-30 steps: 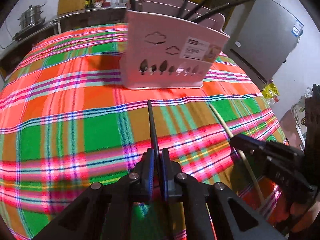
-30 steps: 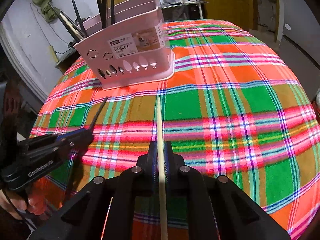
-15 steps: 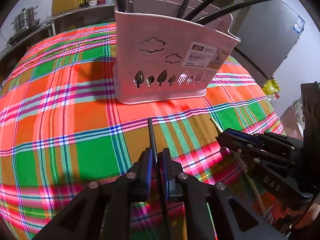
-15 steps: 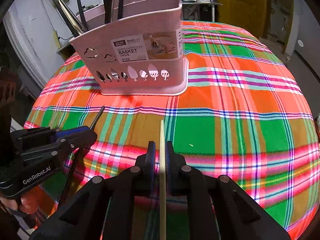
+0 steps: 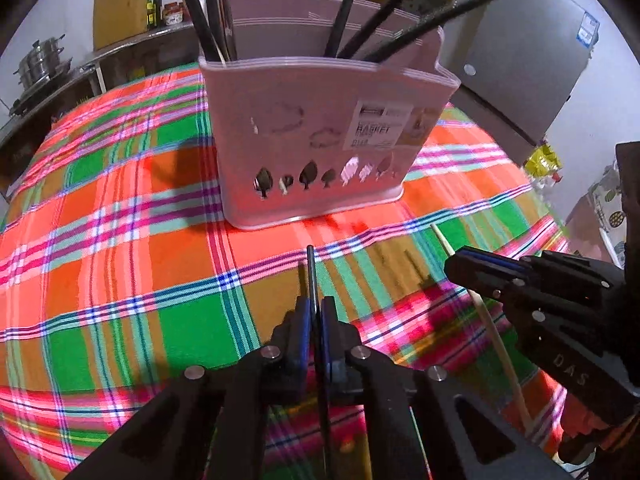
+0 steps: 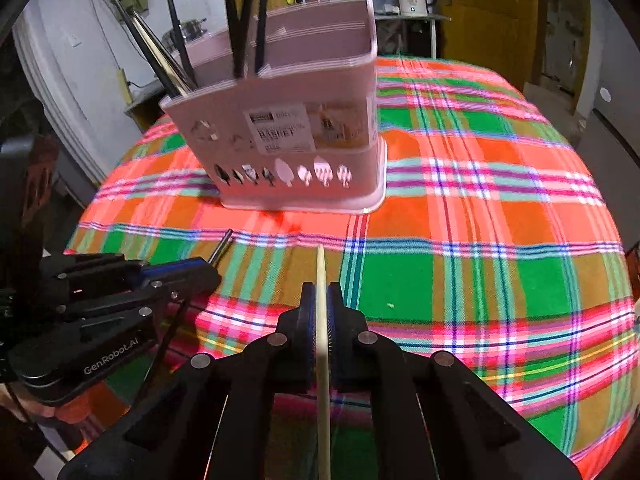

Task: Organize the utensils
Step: 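Lift both held chopsticks upright and carry them over the pink basket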

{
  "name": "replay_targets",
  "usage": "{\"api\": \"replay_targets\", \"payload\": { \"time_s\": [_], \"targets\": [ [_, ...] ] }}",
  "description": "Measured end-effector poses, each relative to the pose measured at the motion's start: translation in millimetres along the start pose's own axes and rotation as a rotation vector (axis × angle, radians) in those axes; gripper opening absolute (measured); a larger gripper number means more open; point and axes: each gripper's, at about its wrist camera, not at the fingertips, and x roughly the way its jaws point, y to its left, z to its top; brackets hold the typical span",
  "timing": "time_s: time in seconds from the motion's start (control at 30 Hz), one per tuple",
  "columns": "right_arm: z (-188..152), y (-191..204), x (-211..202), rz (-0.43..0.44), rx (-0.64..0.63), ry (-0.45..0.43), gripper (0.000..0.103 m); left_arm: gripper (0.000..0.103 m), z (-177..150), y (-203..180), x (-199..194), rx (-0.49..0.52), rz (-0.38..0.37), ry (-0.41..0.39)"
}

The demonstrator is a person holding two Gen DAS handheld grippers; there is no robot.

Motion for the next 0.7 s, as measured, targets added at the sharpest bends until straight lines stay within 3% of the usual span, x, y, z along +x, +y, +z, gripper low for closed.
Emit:
{"api": "replay_targets", "payload": {
  "time_s": [0.7],
  "targets": [
    [42, 13, -92, 0.033, -0.023, -0.242, 0.005, 0.004, 46, -6, -126, 0.035, -0.031, -0.270]
  ]
}}
